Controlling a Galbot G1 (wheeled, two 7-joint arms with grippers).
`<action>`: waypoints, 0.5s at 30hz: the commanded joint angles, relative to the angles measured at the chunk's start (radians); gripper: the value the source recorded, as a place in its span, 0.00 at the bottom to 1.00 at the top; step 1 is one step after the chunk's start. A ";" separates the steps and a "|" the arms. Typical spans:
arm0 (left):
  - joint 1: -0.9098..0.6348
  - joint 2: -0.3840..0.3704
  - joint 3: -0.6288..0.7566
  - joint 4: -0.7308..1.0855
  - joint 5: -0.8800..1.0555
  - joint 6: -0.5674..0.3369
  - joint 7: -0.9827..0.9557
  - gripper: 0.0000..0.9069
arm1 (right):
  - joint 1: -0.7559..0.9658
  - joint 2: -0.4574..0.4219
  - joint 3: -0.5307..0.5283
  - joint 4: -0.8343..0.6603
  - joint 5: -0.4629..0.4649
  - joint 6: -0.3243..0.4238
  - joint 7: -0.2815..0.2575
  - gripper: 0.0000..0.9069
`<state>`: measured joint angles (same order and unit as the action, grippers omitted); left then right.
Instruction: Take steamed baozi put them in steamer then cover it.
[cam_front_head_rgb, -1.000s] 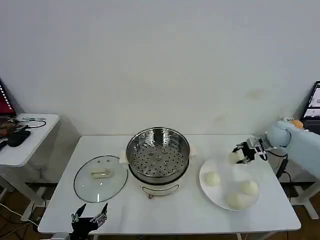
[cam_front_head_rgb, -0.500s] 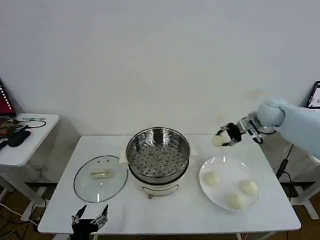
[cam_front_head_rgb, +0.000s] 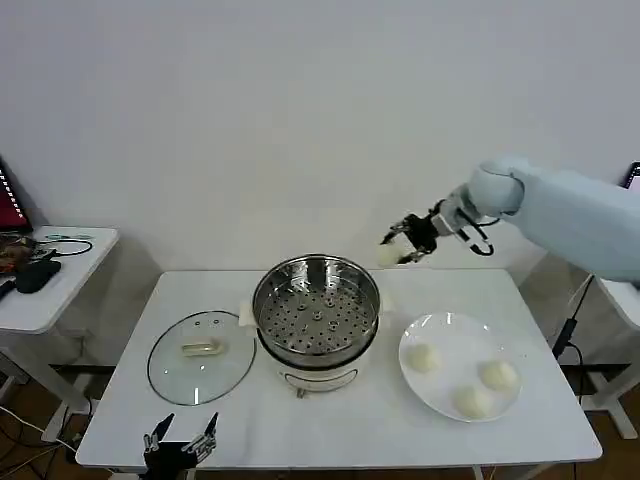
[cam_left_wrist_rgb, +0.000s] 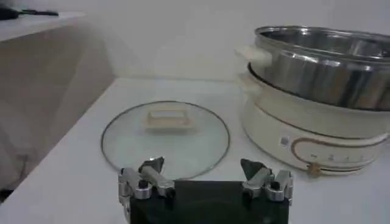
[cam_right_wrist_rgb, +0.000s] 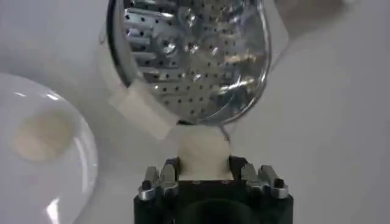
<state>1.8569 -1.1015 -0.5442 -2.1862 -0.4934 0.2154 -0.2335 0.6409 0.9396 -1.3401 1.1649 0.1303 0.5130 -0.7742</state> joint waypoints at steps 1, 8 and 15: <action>0.003 0.000 0.000 -0.009 0.002 -0.001 -0.001 1.00 | 0.027 0.093 -0.012 -0.032 -0.036 0.127 0.037 0.62; 0.009 -0.002 0.008 -0.021 0.013 -0.001 -0.005 1.00 | 0.004 0.169 -0.004 -0.066 -0.166 0.240 0.101 0.62; 0.024 0.000 0.007 -0.039 0.013 -0.001 -0.009 1.00 | -0.037 0.218 0.012 -0.125 -0.290 0.314 0.138 0.62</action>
<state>1.8809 -1.1015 -0.5372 -2.2200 -0.4810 0.2143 -0.2425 0.6109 1.1063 -1.3374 1.0879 -0.0657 0.7361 -0.6692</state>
